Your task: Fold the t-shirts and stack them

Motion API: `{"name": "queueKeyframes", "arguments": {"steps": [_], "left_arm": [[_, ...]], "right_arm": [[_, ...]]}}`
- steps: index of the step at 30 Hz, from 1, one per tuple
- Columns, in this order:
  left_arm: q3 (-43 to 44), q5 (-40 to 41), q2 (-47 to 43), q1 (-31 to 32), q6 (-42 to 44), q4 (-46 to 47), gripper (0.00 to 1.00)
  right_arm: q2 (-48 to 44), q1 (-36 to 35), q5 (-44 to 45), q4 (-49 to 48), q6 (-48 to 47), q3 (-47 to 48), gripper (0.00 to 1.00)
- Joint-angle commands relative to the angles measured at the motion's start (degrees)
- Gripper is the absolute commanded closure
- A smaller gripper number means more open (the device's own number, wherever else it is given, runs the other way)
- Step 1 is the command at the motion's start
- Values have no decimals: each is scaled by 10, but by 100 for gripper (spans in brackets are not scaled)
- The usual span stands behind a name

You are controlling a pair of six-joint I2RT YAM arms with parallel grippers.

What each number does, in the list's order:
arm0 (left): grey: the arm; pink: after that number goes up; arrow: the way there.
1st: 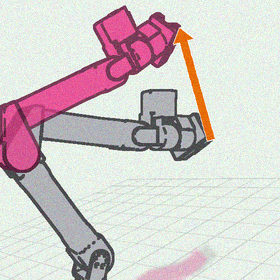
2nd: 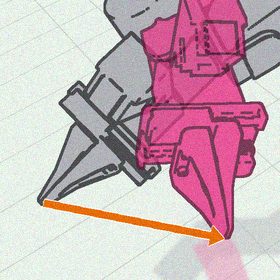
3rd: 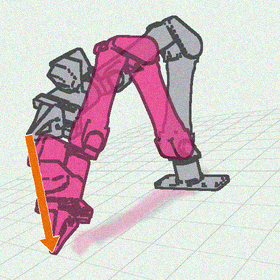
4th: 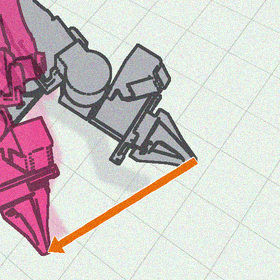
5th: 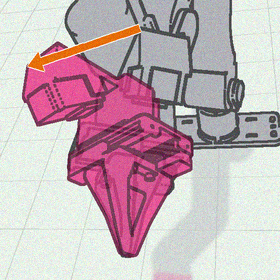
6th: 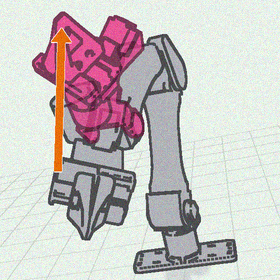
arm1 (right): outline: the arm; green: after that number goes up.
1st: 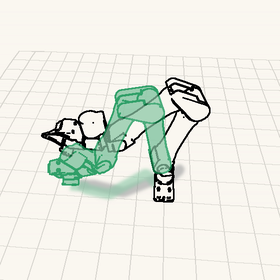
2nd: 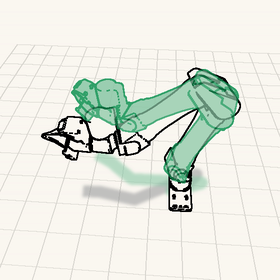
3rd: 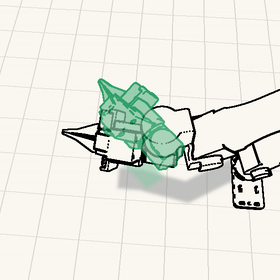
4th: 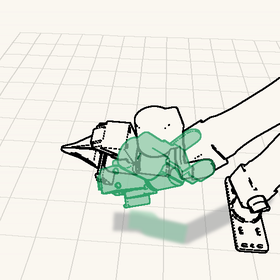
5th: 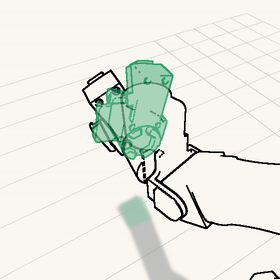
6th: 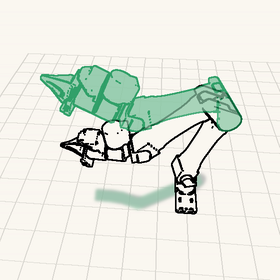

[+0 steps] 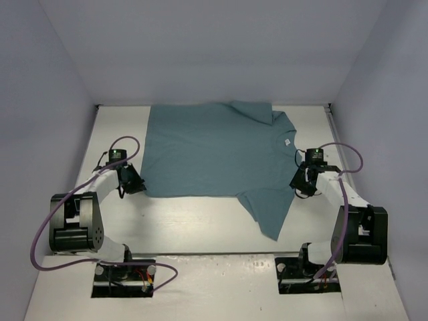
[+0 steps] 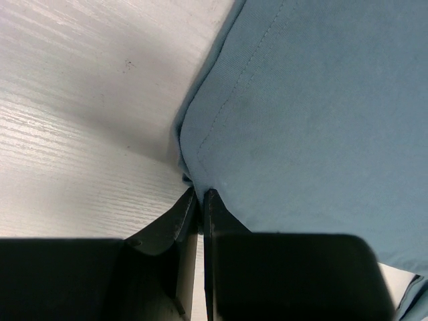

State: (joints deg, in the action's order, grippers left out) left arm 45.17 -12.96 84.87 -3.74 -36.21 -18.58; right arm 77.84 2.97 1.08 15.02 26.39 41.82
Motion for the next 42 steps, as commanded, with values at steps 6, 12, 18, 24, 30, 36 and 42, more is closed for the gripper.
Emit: {"name": "queueKeyframes", "arguments": {"steps": [6, 12, 18, 24, 30, 36, 42], "left_arm": [[21, -9, -52, -4, 5, 7, 100], [11, -8, -61, -4, 7, 1, 100], [10, -12, -59, -5, 9, 0, 100], [15, -14, -61, -5, 12, -4, 100], [18, -15, -58, -6, 16, -6, 100], [19, -20, -63, -11, 16, -10, 100], [26, -22, -73, -16, 18, -18, 100]], "right_arm": [[24, 20, -50, -36, -30, 14, 63], [42, 29, -65, -45, -33, 6, 63], [50, 37, -83, -50, -24, -8, 63], [42, 37, -92, -47, -13, -28, 63], [64, 38, -91, -49, -14, -19, 64], [55, 38, -102, -48, -10, -29, 79], [24, 38, -95, -44, -1, -40, 100]]}}
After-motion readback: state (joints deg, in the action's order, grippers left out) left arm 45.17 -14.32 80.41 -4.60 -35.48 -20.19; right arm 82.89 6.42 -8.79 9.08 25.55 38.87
